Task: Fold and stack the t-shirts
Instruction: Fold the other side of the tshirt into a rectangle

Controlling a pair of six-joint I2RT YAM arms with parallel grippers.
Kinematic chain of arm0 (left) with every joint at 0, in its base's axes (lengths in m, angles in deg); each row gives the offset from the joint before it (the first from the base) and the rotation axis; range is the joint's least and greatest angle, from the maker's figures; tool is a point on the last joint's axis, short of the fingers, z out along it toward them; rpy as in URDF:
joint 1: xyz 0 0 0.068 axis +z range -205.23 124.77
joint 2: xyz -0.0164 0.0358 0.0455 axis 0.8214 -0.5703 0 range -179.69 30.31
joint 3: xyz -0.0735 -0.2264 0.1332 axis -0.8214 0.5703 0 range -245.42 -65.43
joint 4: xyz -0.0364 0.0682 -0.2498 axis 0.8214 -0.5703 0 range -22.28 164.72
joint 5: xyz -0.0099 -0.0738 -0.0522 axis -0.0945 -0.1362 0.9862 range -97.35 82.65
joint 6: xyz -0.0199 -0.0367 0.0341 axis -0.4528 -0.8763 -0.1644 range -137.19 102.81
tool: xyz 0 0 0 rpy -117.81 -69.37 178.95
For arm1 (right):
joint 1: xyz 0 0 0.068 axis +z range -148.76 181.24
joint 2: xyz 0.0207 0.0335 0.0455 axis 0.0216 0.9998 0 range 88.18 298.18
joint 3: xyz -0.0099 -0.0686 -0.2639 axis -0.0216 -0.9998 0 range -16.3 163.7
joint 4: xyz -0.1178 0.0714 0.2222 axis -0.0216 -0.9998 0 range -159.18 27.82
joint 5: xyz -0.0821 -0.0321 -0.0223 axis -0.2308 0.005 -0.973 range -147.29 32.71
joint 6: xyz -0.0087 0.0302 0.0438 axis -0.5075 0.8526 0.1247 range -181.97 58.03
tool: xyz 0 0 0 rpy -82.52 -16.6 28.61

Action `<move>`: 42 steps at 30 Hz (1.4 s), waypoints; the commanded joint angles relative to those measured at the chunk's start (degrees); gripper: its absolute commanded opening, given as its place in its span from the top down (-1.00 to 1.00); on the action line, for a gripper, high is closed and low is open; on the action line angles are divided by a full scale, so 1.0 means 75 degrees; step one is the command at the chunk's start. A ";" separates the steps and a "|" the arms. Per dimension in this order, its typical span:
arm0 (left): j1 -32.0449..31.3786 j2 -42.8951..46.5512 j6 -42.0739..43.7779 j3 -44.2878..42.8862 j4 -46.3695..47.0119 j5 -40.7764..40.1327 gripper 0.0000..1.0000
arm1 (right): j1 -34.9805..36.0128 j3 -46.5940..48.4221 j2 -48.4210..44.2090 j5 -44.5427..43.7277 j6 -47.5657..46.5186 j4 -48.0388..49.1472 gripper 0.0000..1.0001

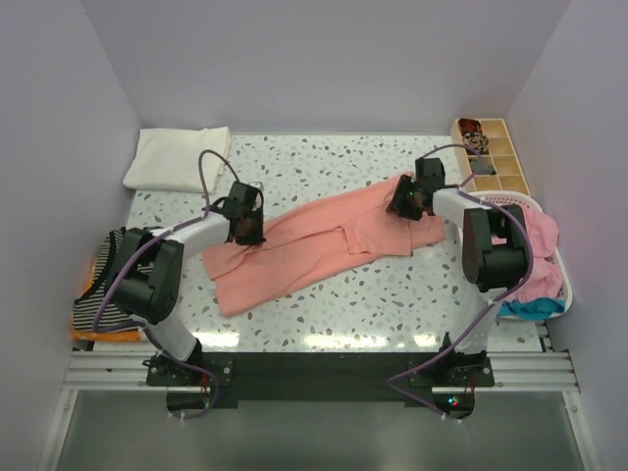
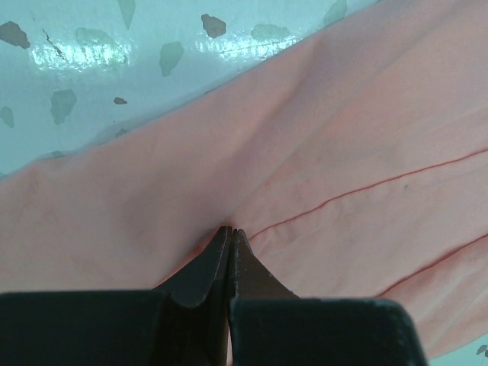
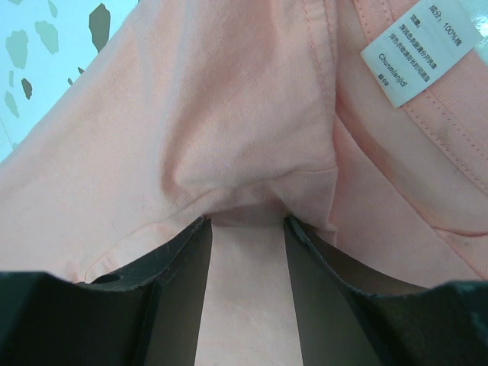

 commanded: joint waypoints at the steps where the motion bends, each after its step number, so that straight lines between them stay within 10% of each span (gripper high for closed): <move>1: -0.0237 -0.0166 -0.0080 0.0012 0.0101 -0.0665 1.00 | 0.0015 -0.0252 0.0595 -0.0138 -0.0178 -0.0604 0.04; 18: -0.1011 -0.0178 0.0085 -0.0011 -0.0672 0.0681 1.00 | 0.0003 -0.0240 0.0595 -0.0126 -0.0190 -0.0603 0.03; 27: -0.0988 0.0793 -0.0501 0.0024 -0.2604 -0.1426 1.00 | 0.0015 -0.0240 0.0595 -0.0138 -0.0190 -0.0603 0.04; 42: -0.0754 0.0937 -0.0701 -0.0234 -0.2162 -0.2728 1.00 | 0.0015 -0.0217 0.0607 -0.0197 -0.0178 -0.0603 0.04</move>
